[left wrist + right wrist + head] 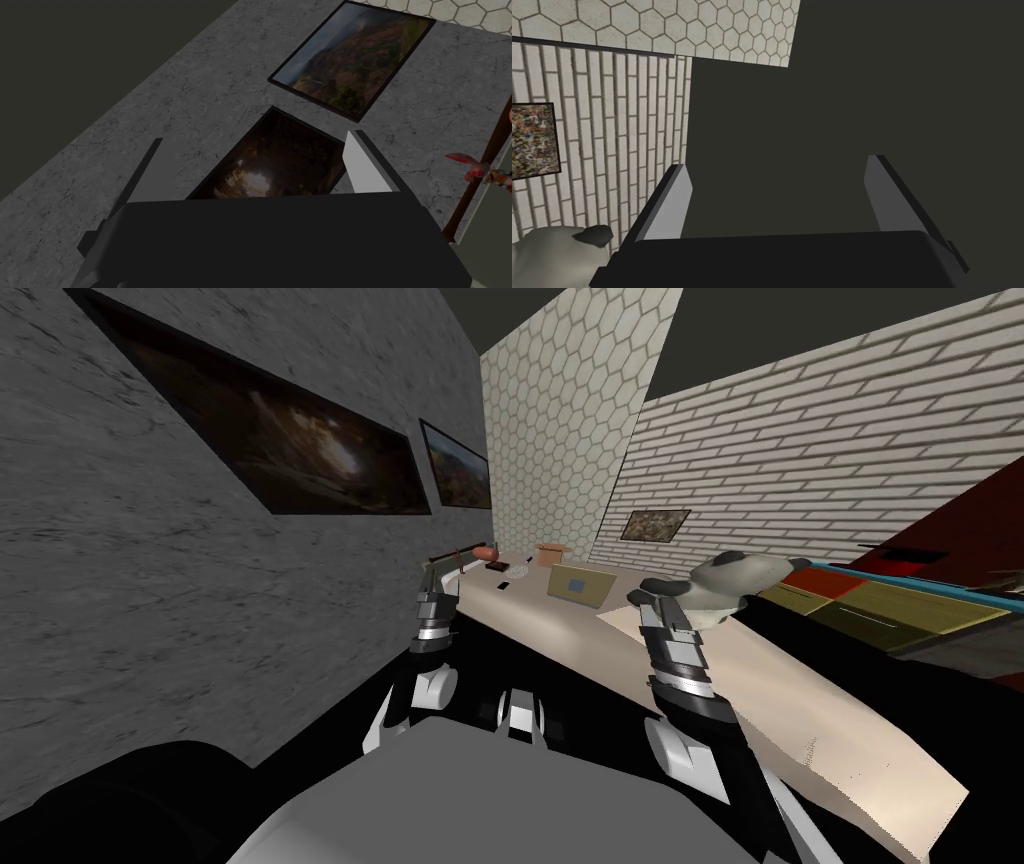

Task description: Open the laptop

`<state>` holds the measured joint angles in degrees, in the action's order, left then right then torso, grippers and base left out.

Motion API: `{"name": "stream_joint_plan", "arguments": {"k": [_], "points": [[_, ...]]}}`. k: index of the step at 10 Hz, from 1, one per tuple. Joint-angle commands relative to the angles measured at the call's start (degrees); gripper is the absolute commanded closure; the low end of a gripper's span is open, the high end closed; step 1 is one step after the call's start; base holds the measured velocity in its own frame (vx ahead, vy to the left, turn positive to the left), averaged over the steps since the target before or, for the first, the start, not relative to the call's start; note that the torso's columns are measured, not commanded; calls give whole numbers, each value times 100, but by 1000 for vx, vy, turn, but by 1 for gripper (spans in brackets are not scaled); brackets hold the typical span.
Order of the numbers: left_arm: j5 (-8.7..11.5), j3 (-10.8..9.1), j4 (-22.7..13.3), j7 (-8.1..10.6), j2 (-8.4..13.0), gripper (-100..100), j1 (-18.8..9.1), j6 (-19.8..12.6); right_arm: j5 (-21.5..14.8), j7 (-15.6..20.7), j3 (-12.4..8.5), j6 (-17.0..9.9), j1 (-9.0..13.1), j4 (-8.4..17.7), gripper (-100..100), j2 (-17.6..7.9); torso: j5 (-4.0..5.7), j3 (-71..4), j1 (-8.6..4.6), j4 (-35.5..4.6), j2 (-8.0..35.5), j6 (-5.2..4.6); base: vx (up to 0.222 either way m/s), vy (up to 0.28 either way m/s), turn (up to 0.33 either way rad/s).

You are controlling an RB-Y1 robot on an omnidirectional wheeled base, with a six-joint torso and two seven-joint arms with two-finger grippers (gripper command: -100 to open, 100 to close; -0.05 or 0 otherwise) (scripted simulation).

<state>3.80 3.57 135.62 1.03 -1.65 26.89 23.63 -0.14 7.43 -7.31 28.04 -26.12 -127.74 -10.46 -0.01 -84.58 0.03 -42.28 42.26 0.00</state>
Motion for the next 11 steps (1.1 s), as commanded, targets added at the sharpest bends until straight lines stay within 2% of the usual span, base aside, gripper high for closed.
{"name": "stream_joint_plan", "arguments": {"k": [1,11], "points": [[0,0,0,0,0,0,0,0,-363,335,-133,-226,7,309,-100,-252,-1,1,2,0,1,0,48,119,118],[0,0,0,0,0,0,0,0,-1980,1764,-871,-1570,152,1571,-100,-1329,1,4,-9,-2,7,-1,80,125,145]]}}
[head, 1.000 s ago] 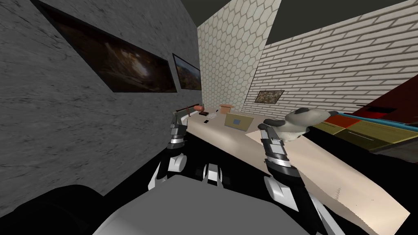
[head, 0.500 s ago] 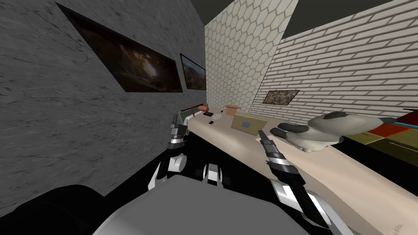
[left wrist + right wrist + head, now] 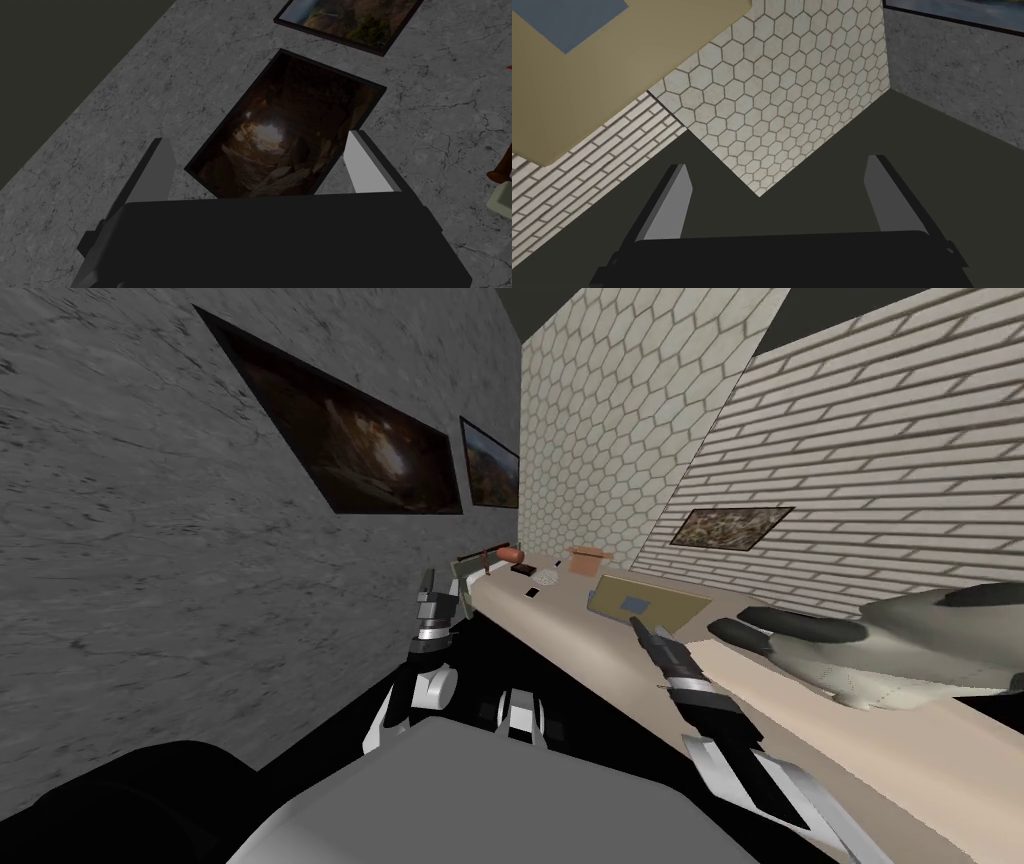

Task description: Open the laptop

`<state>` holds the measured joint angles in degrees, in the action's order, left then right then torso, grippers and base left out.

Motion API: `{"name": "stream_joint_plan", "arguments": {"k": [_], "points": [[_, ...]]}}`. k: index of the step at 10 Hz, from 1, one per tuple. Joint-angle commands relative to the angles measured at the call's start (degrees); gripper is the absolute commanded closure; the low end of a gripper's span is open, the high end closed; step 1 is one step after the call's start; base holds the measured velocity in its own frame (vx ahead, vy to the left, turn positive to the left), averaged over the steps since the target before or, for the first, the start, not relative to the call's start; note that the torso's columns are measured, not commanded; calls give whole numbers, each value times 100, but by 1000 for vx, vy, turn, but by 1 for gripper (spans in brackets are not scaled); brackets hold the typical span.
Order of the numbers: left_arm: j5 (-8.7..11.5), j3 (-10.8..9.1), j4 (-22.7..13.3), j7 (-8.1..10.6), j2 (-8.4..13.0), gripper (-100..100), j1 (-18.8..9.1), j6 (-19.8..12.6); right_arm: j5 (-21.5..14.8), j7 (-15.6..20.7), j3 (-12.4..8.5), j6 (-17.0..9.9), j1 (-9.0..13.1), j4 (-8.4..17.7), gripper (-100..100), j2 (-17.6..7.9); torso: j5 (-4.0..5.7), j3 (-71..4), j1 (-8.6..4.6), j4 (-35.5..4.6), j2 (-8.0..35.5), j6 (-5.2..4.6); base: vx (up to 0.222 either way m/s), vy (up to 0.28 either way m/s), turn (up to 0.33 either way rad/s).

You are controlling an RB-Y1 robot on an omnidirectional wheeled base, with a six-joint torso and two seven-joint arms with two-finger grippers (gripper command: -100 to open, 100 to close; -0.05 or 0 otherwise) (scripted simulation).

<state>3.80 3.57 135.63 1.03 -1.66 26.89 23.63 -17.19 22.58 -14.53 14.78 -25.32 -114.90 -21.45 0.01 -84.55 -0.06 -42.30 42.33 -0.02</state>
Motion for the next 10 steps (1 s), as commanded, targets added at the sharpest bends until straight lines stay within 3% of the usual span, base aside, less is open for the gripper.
{"name": "stream_joint_plan", "arguments": {"k": [1,3,7,10], "points": [[0,0,0,0,0,0,0,0,-448,404,-228,-390,92,454,-100,-363,1,-3,0,2,-7,2,101,117,152],[0,0,0,0,0,0,0,0,-804,712,-389,-696,134,750,-100,-637,0,-2,7,2,-4,0,94,125,164],[0,-1,0,0,1,0,0,0,-1153,1018,-547,-997,178,1097,-100,-919,2,-2,-1,1,-5,2,68,76,84],[0,0,0,0,0,0,0,0,-1658,1459,-777,-1436,245,1580,-100,-1335,-4,-4,18,2,-8,3,78,96,130]]}}
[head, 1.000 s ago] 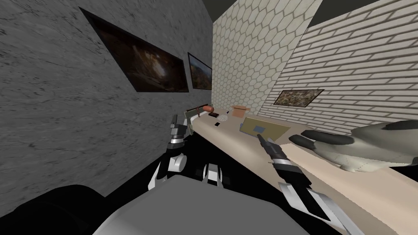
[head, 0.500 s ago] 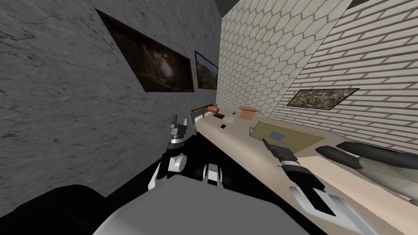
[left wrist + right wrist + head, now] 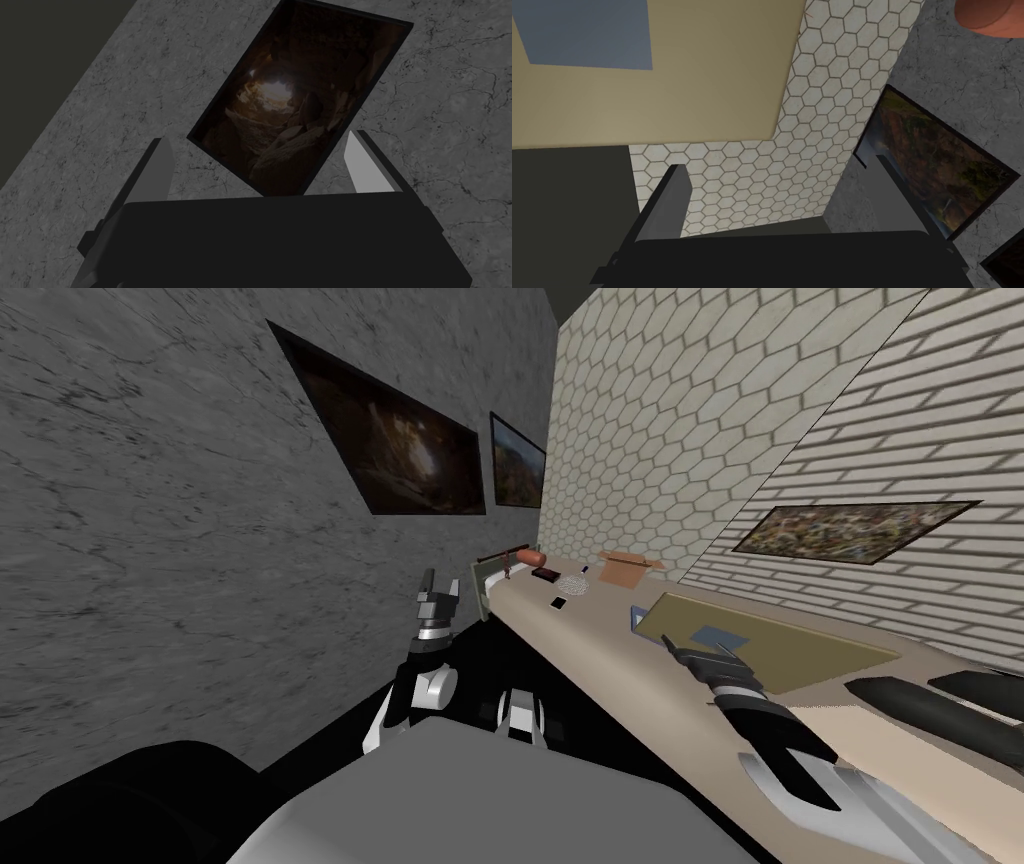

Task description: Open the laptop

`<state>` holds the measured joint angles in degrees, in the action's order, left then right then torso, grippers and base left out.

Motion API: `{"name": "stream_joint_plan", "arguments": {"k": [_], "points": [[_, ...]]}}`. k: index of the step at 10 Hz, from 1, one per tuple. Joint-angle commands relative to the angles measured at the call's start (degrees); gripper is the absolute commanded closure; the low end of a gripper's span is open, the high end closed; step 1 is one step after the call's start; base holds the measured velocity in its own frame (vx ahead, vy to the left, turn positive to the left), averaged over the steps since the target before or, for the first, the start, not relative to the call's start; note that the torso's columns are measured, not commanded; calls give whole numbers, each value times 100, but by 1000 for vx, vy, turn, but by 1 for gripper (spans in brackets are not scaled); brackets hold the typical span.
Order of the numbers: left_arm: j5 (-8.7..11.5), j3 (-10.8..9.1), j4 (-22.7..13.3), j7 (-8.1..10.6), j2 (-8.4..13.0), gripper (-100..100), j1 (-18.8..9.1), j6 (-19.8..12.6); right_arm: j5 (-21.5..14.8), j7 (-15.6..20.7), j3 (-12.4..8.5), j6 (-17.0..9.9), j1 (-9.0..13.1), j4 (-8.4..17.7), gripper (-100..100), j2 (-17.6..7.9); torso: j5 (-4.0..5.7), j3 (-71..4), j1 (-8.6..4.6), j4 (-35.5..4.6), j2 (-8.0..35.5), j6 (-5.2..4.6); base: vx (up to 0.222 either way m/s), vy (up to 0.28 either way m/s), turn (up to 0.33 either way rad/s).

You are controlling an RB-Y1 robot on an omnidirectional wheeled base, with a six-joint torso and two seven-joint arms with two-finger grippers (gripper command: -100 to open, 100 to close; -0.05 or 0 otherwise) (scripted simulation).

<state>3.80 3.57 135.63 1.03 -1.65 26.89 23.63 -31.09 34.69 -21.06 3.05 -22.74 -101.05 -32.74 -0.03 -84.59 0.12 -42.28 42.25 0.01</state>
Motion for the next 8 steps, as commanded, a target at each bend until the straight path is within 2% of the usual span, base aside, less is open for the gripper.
{"name": "stream_joint_plan", "arguments": {"k": [1,3,4,7,8], "points": [[0,0,0,0,0,0,0,0,-428,386,-197,-403,9,349,-100,-340,-1,-4,1,2,-7,-1,118,120,137],[0,0,0,0,0,0,1,0,-729,649,-334,-666,50,639,-100,-598,3,-4,-14,2,-5,0,122,105,156],[0,0,0,0,0,0,0,0,-729,649,-334,-666,50,639,-100,-598,5,2,-17,-1,4,-1,60,59,40],[0,-1,0,0,1,0,0,0,-1122,993,-514,-1007,103,1012,-100,-951,5,7,-16,-3,10,0,56,53,105],[0,0,0,0,0,0,0,0,-1122,993,-514,-1007,103,1012,-100,-951,2,-1,-7,1,-2,-1,48,45,22]]}}
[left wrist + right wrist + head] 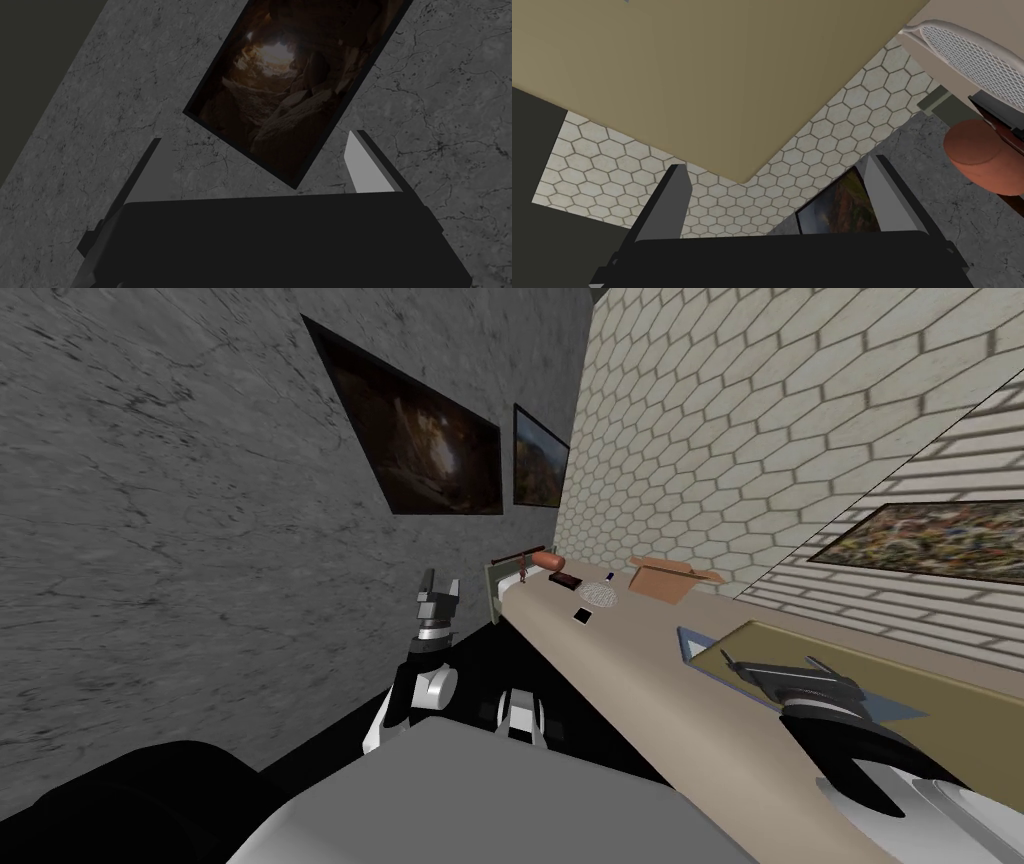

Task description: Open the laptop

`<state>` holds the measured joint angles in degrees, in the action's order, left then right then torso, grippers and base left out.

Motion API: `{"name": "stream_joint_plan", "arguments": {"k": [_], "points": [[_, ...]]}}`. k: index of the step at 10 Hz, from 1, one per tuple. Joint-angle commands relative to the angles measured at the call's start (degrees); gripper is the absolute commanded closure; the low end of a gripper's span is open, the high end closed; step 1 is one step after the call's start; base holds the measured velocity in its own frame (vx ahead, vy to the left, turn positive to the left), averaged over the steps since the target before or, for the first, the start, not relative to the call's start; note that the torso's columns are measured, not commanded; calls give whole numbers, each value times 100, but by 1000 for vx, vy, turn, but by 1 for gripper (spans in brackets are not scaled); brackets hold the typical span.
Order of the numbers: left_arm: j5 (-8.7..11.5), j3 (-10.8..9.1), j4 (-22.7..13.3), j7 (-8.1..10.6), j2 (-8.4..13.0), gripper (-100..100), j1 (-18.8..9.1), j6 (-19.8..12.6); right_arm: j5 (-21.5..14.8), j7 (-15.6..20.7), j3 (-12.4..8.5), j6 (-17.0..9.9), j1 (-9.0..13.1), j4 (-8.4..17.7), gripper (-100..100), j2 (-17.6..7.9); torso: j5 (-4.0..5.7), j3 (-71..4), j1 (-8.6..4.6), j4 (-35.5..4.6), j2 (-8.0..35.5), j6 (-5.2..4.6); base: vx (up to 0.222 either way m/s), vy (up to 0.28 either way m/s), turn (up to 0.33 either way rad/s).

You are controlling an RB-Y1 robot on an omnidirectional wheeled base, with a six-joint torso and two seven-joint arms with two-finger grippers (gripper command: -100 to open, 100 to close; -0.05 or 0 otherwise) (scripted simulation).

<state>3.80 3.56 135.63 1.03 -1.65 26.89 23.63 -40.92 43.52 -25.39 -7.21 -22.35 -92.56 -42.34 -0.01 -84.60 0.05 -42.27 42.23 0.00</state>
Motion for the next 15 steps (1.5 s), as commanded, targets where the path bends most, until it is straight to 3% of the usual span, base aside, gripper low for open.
{"name": "stream_joint_plan", "arguments": {"k": [1,5,6,7,8,9,10,11,12,13,14,15], "points": [[0,0,0,0,0,0,0,0,-350,295,-176,-161,90,357,-100,-189,2,2,-6,0,4,-3,76,72,100],[0,0,0,0,0,0,0,0,-662,569,-318,-426,127,629,-100,-502,3,5,-12,-3,9,-1,75,63,85],[0,0,0,0,0,0,0,0,-654,534,-330,-350,130,617,-100,-432,4,8,-16,-4,14,-1,24,15,15],[0,-1,0,0,0,0,0,0,-546,503,-364,-347,89,699,-100,-616,6,13,-18,-6,21,-3,83,-46,24],[0,-1,0,0,1,0,1,0,-597,524,-357,-351,88,647,-100,-529,8,1,-31,-1,-1,-1,52,-34,11],[0,-1,0,0,1,0,0,0,-588,518,-362,-350,84,649,100,-542,7,2,-15,0,5,0,8,-14,-23],[0,-1,0,0,0,0,0,0,-306,380,-300,-215,-137,839,100,-847,26,7,-13,10,3,12,51,8,8],[0,0,0,0,0,0,0,0,-276,380,-300,-215,-137,839,100,-901,40,-6,-30,21,-21,5,51,17,-11],[0,-1,0,0,0,0,0,0,-36,240,-210,-70,-368,1036,100,-1148,39,-14,-41,22,-29,11,63,18,11],[0,0,0,0,0,0,0,0,41,240,-210,-70,-368,1036,100,-1242,51,-18,-54,29,-37,9,63,16,-6],[0,-1,0,0,0,0,0,0,270,100,-121,75,-599,1234,100,-1487,53,-19,-63,28,-38,15,71,17,14],[0,-1,0,0,0,0,0,0,358,100,-121,75,-599,1234,100,-1583,67,-19,-74,34,-42,13,66,19,-5]]}}
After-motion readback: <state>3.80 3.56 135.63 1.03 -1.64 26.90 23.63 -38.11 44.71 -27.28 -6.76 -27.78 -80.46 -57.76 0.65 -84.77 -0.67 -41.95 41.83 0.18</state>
